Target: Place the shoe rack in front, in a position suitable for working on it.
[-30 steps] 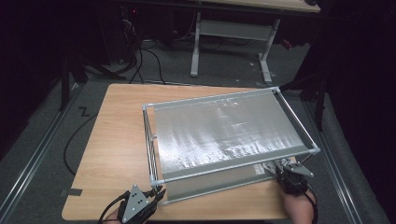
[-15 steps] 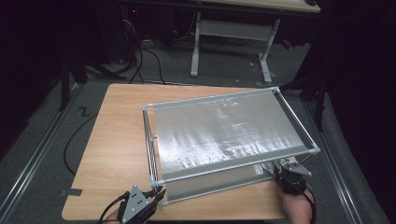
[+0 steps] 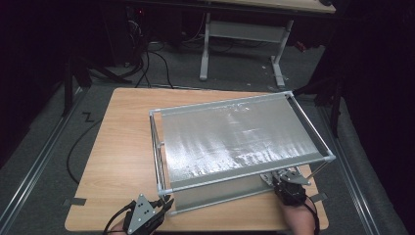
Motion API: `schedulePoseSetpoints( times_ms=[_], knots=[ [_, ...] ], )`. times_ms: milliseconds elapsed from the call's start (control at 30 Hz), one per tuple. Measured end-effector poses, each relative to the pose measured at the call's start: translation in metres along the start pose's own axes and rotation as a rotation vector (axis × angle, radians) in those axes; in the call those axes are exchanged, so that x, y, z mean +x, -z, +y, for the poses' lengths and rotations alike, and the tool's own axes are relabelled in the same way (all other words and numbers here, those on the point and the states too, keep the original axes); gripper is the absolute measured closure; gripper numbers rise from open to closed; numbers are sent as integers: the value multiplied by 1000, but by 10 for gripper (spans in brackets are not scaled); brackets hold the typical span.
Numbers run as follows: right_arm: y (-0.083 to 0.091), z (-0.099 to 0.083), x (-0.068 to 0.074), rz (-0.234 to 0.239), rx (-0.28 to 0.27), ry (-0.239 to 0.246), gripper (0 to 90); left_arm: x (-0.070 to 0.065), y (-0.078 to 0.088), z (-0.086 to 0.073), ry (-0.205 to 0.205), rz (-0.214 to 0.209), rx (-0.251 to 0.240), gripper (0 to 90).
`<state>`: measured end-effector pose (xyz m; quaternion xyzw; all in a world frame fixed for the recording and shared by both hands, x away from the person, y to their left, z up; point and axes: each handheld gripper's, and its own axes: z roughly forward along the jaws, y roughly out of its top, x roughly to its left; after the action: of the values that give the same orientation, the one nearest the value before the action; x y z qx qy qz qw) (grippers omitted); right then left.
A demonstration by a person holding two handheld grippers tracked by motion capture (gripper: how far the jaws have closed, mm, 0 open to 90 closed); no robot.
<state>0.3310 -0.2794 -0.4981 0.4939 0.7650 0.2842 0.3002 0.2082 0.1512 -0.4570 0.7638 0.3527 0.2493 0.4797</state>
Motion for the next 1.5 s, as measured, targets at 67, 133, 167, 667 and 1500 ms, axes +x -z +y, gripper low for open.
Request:
schedulePoseSetpoints(
  times_ms=[67, 133, 167, 667, 1500],
  knots=[
    [0, 1, 4, 9, -2, 9, 754, 0, 0, 0, -1, 0, 1, 797],
    [0, 3, 17, 38, -5, 32, 753, 0, 0, 0, 0, -1, 0, 798],
    [0, 3, 17, 38, -5, 32, 753, 0, 0, 0, 0, -1, 0, 797],
    [5, 22, 115, 244, -21, 174, 753, 0, 0, 0, 1, 1, 2, 798],
    [28, 38, 247, 508, -111, 368, 756, 0, 0, 0, -1, -4, 3, 798]
  ],
)
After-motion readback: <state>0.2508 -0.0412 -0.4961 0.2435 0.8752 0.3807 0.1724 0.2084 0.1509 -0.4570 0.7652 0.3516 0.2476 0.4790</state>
